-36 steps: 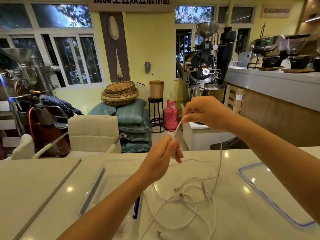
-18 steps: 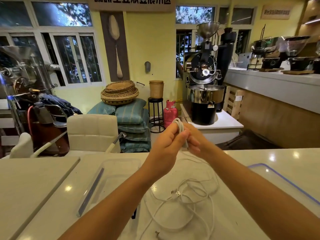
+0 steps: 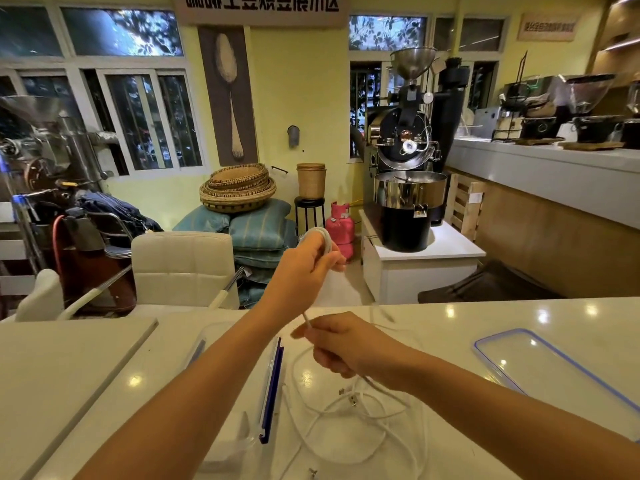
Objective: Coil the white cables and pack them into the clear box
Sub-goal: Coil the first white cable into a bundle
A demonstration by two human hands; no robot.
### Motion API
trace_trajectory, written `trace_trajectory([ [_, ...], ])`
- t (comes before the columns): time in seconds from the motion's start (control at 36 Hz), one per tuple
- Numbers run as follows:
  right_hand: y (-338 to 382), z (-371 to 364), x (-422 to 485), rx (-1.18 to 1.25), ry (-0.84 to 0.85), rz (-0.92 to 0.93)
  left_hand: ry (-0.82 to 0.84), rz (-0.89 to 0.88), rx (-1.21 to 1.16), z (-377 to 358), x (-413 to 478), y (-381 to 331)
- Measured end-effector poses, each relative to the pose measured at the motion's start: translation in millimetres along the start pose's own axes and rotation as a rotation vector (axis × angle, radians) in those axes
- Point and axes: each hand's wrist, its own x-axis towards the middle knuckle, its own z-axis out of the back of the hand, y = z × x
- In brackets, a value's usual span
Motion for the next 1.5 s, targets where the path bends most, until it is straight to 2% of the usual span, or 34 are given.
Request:
trace_trajectory([
  [0.11,9.9,8.5,-10.6,-0.392,-0.074,0.118,0.008,0.012,0.088,9.7,1.0,10.5],
  [0.25,36.0,37.5,-22.4,-0.72,-0.141,0.192,0.106,0.094,0.131,13.5,-6.6,16.2],
  [0.44,69.4,78.2,-26.0,-0.789,-0.312,0.322,0.135,0.208,-0.13,3.3,-25.2,12.4],
  [0.64,77.4,105.3,-11.6,-0.647,-0.341,0.427,0.128,0.194,-0.436,-19.0,-44.6,-13.4],
  [0.72,73.7,114.4,-6.4,-0.565,-0.376,0.426,0.102,0.138,-0.47,-20.9,-47.3,-19.8],
  [0.83,64.3,120.1,2.2,-0.421,-0.325,0.376,0.137,0.104,-0.509,-18.9,-45.8,-27.7],
  [0.94,43.1,116.7,15.9,-0.17,-0.272,0.35,0.163,0.054,-0.508,-16.1,-37.7,-35.6],
  [1.11,12.0,81.7,42.5,0.338,-0.219,0.297,0.145,0.046,-0.64,-15.0,-19.1,-43.7],
  [1.22,-1.5,47.6,54.4,0.649,-0.21,0.243,0.016,0.09,-0.579,-22.4,-9.9,-42.0],
  [1.36,-10.6,18.8,51.6,0.602,-0.137,0.039,-0.032,0.04,-0.375,-13.9,1.5,-25.0],
  [1.5,-9.0,19.9,35.9,0.419,-0.059,-0.02,-0.032,0.038,-0.185,-3.5,8.2,3.1],
])
